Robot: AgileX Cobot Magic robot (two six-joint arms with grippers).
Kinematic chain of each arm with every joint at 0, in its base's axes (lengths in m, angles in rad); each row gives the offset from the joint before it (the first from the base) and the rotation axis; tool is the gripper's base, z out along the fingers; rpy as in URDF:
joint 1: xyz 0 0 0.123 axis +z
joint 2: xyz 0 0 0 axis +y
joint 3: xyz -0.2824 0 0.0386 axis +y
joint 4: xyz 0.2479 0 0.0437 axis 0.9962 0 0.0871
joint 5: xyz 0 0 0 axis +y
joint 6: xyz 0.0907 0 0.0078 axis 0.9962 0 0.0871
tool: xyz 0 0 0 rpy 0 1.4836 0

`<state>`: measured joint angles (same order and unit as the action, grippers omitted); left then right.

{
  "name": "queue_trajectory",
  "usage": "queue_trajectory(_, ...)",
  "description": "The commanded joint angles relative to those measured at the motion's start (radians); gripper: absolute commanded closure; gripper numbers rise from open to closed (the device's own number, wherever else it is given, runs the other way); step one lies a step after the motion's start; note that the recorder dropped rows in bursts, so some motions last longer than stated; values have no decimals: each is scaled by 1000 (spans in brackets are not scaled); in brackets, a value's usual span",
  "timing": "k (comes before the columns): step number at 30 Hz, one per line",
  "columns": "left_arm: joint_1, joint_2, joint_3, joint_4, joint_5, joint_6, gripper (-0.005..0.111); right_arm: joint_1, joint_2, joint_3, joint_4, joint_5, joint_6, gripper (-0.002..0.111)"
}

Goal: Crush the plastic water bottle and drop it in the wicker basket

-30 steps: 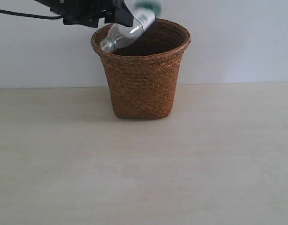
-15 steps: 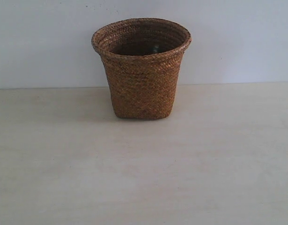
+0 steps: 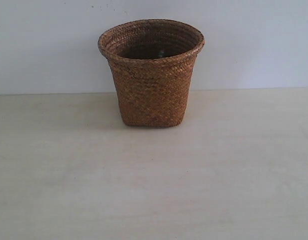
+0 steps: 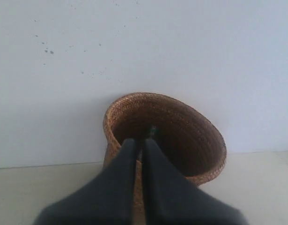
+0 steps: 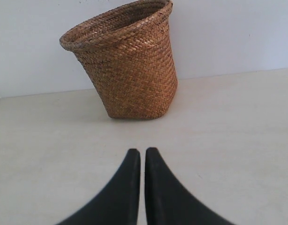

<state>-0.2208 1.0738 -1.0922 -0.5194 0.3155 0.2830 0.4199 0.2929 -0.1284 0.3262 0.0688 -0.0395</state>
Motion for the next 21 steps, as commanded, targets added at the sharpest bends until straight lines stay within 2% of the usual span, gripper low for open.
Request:
queue_trajectory(1,2,-132,134,-16,-52,-5,103,-3,-2,0,4,3,4,108)
queue_trajectory(11,2,-373,337,-51,-20,-5,103,-3,-2,0,4,3,4,108)
queue_trajectory(15,2,-424,343,-45,53,-5,103,-3,-2,0,4,3,4,108)
queue_trajectory(21,2,-449,342,-45,51,-5,103,-3,-2,0,4,3,4,108)
